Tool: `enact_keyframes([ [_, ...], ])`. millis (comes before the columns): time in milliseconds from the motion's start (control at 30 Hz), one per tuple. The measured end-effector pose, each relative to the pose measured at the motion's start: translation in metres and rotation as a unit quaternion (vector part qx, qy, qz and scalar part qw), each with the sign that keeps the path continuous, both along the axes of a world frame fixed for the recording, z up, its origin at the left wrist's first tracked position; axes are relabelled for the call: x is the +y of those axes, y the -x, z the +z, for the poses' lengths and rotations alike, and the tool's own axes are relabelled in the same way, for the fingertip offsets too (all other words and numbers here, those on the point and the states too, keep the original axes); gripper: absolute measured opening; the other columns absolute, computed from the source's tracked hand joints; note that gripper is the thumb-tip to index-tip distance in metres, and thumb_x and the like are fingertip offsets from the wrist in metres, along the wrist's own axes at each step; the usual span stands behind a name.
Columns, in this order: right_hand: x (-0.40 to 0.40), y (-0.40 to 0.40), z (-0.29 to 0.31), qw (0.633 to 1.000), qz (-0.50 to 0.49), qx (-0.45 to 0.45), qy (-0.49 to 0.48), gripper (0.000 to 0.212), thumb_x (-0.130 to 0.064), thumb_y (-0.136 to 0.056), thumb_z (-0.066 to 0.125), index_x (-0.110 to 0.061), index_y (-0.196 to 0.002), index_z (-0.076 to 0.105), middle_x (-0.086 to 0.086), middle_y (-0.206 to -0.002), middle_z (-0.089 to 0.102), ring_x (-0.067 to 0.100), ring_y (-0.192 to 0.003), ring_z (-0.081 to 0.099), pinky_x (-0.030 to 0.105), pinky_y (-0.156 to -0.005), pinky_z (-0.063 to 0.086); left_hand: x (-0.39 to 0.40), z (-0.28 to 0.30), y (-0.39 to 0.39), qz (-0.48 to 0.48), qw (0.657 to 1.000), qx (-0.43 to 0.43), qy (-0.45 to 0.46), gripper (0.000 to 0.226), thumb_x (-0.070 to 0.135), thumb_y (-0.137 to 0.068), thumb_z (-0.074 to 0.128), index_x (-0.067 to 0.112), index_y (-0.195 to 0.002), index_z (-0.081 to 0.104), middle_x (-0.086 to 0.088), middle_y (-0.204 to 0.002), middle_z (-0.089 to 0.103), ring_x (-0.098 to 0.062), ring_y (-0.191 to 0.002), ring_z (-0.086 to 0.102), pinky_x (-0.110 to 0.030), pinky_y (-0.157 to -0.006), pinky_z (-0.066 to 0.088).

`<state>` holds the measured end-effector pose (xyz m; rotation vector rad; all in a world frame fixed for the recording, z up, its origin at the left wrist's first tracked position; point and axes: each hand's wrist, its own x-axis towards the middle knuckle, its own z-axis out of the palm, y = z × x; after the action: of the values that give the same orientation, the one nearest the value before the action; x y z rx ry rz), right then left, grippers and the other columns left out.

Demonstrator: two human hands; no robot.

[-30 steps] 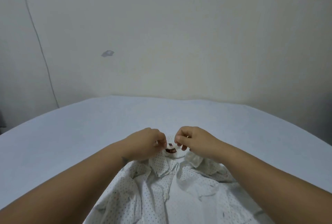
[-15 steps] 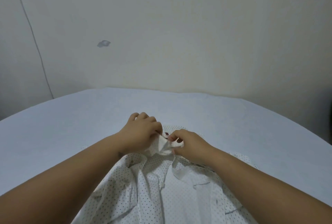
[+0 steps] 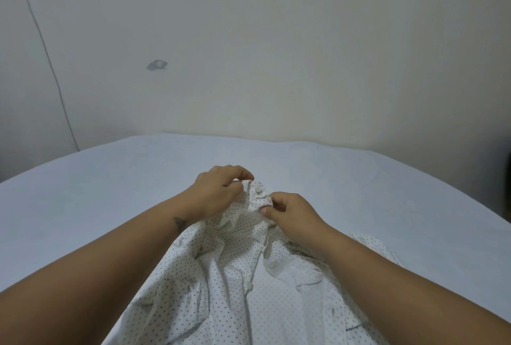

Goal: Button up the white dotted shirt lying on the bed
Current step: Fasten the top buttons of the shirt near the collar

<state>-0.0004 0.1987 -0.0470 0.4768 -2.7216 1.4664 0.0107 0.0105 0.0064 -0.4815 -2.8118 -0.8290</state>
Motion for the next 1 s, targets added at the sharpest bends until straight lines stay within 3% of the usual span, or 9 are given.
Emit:
enact_keyframes([
  [133, 0.002, 0.0, 0.001, 1.0, 0.007, -0.011, 0.01, 0.017, -0.028, -0.091, 0.064, -0.028, -0.074, 0.065, 0.003, -0.081, 0.072, 0.014, -0.07, 0.073, 0.026, -0.063, 0.05, 0.009, -0.006, 0.0, -0.028, 0.999, 0.026, 0.034, 0.029, 0.032, -0.098, 0.044, 0.025, -0.122, 0.058, 0.004, -0.114, 0.062, -0.015, -0.111, 0.049, -0.044, -0.104, 0.034],
  [233, 0.006, 0.001, 0.004, 1.0, 0.022, -0.011, 0.011, 0.014, -0.026, -0.089, 0.069, -0.02, -0.078, 0.064, -0.004, -0.072, 0.065, 0.002, -0.064, 0.069, 0.016, -0.057, 0.047, 0.012, -0.012, 0.004, -0.032, 0.998, 0.043, 0.018, 0.015, 0.036, -0.099, 0.044, 0.029, -0.102, 0.057, 0.012, -0.088, 0.06, -0.008, -0.085, 0.053, -0.037, -0.09, 0.038],
  [333, 0.015, 0.007, 0.011, 1.0, 0.001, -0.013, -0.006, 0.012, -0.014, -0.089, 0.068, -0.023, -0.097, 0.068, -0.002, -0.089, 0.065, -0.001, -0.069, 0.063, 0.01, -0.054, 0.046, 0.013, -0.019, 0.008, -0.025, 0.998, 0.055, 0.024, 0.009, 0.036, -0.099, 0.044, 0.033, -0.095, 0.052, 0.018, -0.076, 0.052, 0.006, -0.072, 0.046, -0.032, -0.081, 0.032],
  [433, 0.027, 0.012, 0.016, 0.993, -0.034, -0.009, -0.115, 0.021, -0.007, -0.093, 0.06, -0.023, -0.105, 0.068, -0.008, -0.093, 0.063, 0.003, -0.071, 0.057, 0.015, -0.053, 0.039, 0.014, -0.023, 0.009, -0.012, 0.997, 0.067, 0.032, 0.011, 0.035, -0.098, 0.044, 0.03, -0.1, 0.054, 0.02, -0.075, 0.049, 0.003, -0.071, 0.045, -0.032, -0.082, 0.032],
  [533, 0.033, 0.014, 0.016, 0.976, -0.022, -0.031, -0.212, 0.034, -0.004, -0.088, 0.064, -0.023, -0.116, 0.063, -0.005, -0.108, 0.06, 0.002, -0.07, 0.052, 0.016, -0.056, 0.039, 0.016, -0.023, 0.01, 0.0, 0.996, 0.074, 0.042, 0.02, 0.034, -0.099, 0.044, 0.024, -0.109, 0.058, 0.018, -0.075, 0.046, -0.011, -0.077, 0.046, -0.034, -0.084, 0.033],
  [633, 0.035, 0.011, 0.012, 0.94, 0.006, -0.035, -0.339, 0.055, 0.0, -0.082, 0.064, -0.028, -0.128, 0.053, -0.005, -0.127, 0.055, 0.013, -0.096, 0.056, 0.028, -0.074, 0.05, 0.017, -0.023, 0.01, 0.001, 0.996, 0.075, 0.048, 0.022, 0.033, -0.099, 0.043, 0.022, -0.111, 0.058, 0.02, -0.074, 0.044, -0.012, -0.077, 0.045, -0.033, -0.083, 0.033],
  [733, 0.036, 0.009, 0.006, 0.888, -0.002, 0.015, -0.46, 0.061, 0.001, -0.083, 0.057, -0.033, -0.133, 0.045, -0.005, -0.133, 0.05, 0.022, -0.104, 0.057, 0.031, -0.067, 0.045, 0.017, -0.023, 0.009, 0.001, 0.997, 0.069, 0.043, 0.023, 0.034, -0.099, 0.042, 0.021, -0.11, 0.057, 0.016, -0.081, 0.049, -0.013, -0.08, 0.047, -0.035, -0.085, 0.035],
  [900, 0.04, 0.008, 0.005, 0.867, -0.027, 0.06, -0.494, 0.046, -0.003, -0.086, 0.058, -0.027, -0.125, 0.053, -0.004, -0.126, 0.055, 0.024, -0.101, 0.059, 0.031, -0.067, 0.037, 0.017, -0.023, 0.009, -0.001, 0.997, 0.061, 0.04, 0.024, 0.034, -0.1, 0.042, 0.02, -0.112, 0.058, 0.013, -0.085, 0.051, -0.015, -0.084, 0.048, -0.037, -0.087, 0.037],
  [1000, 0.04, 0.012, 0.009, 0.9, -0.079, 0.056, -0.424, 0.026, -0.007, -0.09, 0.052, -0.026, -0.104, 0.065, -0.006, -0.113, 0.063, 0.018, -0.094, 0.061, 0.029, -0.068, 0.043, 0.016, -0.025, 0.01, 0.0, 0.998, 0.06, 0.034, 0.022, 0.036, -0.099, 0.044, 0.024, -0.11, 0.059, 0.015, -0.086, 0.051, -0.014, -0.087, 0.047, -0.039, -0.094, 0.037],
])
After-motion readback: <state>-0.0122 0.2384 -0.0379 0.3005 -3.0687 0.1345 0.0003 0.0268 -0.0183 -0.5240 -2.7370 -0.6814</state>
